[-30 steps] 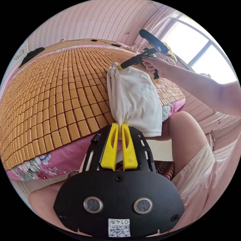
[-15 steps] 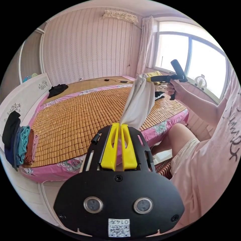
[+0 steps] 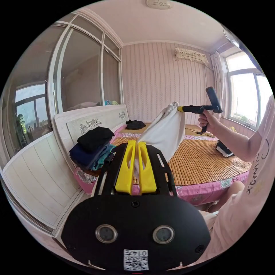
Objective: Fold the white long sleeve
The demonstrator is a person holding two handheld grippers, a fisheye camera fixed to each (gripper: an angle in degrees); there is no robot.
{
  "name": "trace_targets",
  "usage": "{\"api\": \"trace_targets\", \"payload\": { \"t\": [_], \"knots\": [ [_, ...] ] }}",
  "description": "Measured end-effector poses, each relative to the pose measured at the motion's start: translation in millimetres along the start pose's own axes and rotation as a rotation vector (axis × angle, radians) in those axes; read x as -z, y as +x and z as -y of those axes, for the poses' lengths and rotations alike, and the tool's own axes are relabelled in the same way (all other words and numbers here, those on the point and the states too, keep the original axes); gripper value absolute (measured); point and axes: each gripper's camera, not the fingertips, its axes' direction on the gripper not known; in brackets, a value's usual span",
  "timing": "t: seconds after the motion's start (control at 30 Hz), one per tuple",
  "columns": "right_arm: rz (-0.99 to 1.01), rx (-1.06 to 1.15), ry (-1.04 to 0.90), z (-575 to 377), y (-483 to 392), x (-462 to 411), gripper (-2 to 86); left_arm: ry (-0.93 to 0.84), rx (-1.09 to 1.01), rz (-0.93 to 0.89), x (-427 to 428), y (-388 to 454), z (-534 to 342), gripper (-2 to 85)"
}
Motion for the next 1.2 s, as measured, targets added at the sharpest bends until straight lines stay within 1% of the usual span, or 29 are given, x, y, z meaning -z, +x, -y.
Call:
{"api": "trace_targets", "payload": {
  "t": [0.03,0.1,0.13,0.17,0.2,0.23,0.27,0.3,0.33,0.37,0.4,0.47,0.53,0.6,0.63,0.7,0.73,0.8,0.83,0.9,0.93,1.0,1.07,1.13,1.2],
  "knots": [
    [0.009,0.015,-0.001,12.3,0.0,-10.2,0.4,0.014,0.012,0.034,2.0,-20.0,4.3,-0.8],
    [0.036,0.084,-0.013,70.4,3.7,-57.0,0.7,0.043,0.023,0.080,-0.6,-54.9,17.3,-0.6],
    [0.034,0.105,-0.018,87.6,5.0,-70.8,0.9,0.057,0.010,0.137,-7.0,-78.9,31.1,-0.3],
    [0.020,0.139,-0.040,126.2,9.5,-102.5,1.3,0.065,-0.002,0.172,-12.1,-91.7,39.6,-0.1],
    [-0.014,0.144,-0.059,168.6,16.9,-139.4,1.9,0.079,-0.007,0.223,-25.7,-121.5,58.4,1.0],
    [-0.034,0.130,-0.080,190.7,22.1,-160.8,2.7,0.055,0.035,0.271,-43.1,-155.6,78.0,2.6],
    [-0.057,0.064,-0.150,232.8,35.7,-206.2,4.2,0.028,0.059,0.310,-52.8,-172.2,86.9,4.1],
    [-0.086,-0.010,-0.250,265.6,49.4,-250.4,6.4,-0.024,0.134,0.404,-72.3,-204.2,98.6,6.9],
    [-0.104,-0.040,-0.309,276.6,55.1,-270.3,7.4,-0.073,0.220,0.432,-88.6,-232.1,101.8,7.8],
    [-0.149,-0.080,-0.413,287.0,62.3,-301.3,8.1,-0.091,0.248,0.429,-94.9,-242.7,100.4,8.2],
    [-0.174,-0.089,-0.452,285.4,63.8,-318.4,8.4,-0.112,0.297,0.422,-104.6,-258.7,91.8,8.8],
    [-0.156,-0.063,-0.421,266.4,62.0,-326.0,8.3,-0.174,0.315,0.401,-115.2,-266.3,72.8,9.2],
    [-0.117,-0.013,-0.425,227.0,63.1,-325.4,8.2,-0.207,0.256,0.366,-115.2,-246.0,41.4,9.3],
    [-0.072,0.015,-0.512,144.0,72.5,-313.7,8.2,-0.199,0.208,0.332,-105.6,-218.6,14.8,9.1],
    [-0.063,0.013,-0.537,119.4,75.2,-307.5,8.2,-0.198,0.180,0.311,-97.7,-197.8,-3.0,9.1],
    [-0.063,-0.037,-0.666,15.5,82.1,-269.2,8.3,-0.218,0.148,0.290,-85.4,-166.7,-25.7,9.0],
    [-0.070,-0.057,-0.700,-9.8,82.5,-256.6,8.3,-0.232,0.144,0.276,-76.6,-149.1,-38.0,9.0],
    [-0.128,-0.167,-0.834,-101.2,81.0,-196.5,8.2,-0.260,0.167,0.236,-64.6,-128.4,-52.7,8.9],
    [-0.143,-0.213,-0.855,-120.8,80.3,-179.1,8.2,-0.279,0.193,0.201,-58.7,-117.1,-59.6,8.9],
    [-0.165,-0.440,-0.882,-185.8,75.9,-105.4,8.1,-0.294,0.239,0.155,-52.3,-102.5,-65.2,8.8],
    [-0.174,-0.494,-0.881,-199.2,74.2,-87.6,8.1,-0.291,0.249,0.143,-50.1,-92.8,-66.5,8.7],
    [-0.246,-0.644,-0.869,-240.5,65.1,-25.2,7.7,-0.313,0.234,0.146,-53.8,-80.6,-64.6,8.7],
    [-0.323,-0.709,-0.868,-259.4,59.0,9.1,7.3,-0.352,0.206,0.166,-63.1,-73.1,-58.5,8.7],
    [-0.359,-0.756,-0.850,-268.7,54.2,32.2,7.2,-0.360,0.238,0.151,-72.4,-72.3,-45.4,8.5],
    [-0.373,-0.809,-0.775,-271.0,48.2,51.5,7.2,-0.350,0.247,0.114,-77.5,-70.4,-31.0,8.4]
  ]
}}
